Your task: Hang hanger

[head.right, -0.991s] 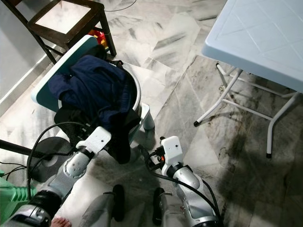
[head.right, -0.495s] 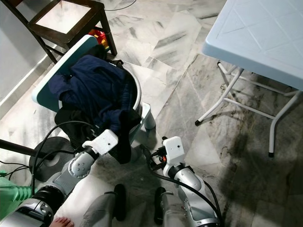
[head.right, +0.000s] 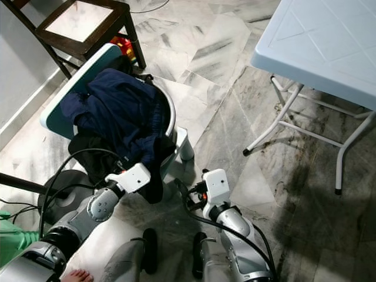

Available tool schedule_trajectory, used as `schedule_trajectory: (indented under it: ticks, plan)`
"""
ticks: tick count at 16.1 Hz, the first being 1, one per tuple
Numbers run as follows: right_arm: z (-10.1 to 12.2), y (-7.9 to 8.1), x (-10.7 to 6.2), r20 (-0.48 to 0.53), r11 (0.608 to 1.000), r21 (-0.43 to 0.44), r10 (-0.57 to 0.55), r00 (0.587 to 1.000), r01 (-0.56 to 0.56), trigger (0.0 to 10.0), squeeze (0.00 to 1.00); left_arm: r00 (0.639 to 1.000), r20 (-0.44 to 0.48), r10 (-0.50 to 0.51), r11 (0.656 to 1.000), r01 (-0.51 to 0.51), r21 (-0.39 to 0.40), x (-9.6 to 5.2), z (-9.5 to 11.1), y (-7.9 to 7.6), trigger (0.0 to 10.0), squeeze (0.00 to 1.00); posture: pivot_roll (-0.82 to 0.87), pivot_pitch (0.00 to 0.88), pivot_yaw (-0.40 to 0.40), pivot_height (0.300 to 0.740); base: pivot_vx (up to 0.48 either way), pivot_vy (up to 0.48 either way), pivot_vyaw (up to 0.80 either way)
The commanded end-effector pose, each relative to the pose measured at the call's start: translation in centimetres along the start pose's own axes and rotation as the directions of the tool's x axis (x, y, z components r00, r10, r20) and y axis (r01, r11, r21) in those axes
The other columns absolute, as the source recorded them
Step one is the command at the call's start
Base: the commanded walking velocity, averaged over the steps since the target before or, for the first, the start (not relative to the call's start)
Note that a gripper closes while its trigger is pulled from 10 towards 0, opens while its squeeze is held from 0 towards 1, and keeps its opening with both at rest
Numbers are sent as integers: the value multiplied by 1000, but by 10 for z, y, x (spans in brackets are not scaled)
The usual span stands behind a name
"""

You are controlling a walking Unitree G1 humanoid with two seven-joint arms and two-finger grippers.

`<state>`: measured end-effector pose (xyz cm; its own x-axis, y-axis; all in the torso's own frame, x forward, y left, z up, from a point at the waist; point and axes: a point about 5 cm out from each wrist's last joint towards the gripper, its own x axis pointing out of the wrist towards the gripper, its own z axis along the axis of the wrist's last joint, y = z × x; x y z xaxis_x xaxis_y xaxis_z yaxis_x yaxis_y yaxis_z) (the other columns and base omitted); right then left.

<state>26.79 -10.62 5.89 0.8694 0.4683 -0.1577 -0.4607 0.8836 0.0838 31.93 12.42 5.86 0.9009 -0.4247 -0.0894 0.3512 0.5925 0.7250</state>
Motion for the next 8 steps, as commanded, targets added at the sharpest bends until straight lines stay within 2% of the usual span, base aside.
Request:
schedule_trajectory:
  ticks: [1, 8]
  plan:
    - [-4, 1, -3, -14, 1000, 15, -7, 1000, 7, 10000, 0, 1000, -19, -22, 1000, 23, 15, -5, -7, -3, 0, 0, -33, 312, 68, 740, 0, 0, 0]
    - [-4, -1, -2, -15, 1000, 9, -8, 1000, 8, 10000, 0, 1000, -9, -19, 1000, 20, 7, -3, -4, -3, 0, 0, -32, 297, 63, 740, 0, 0, 0]
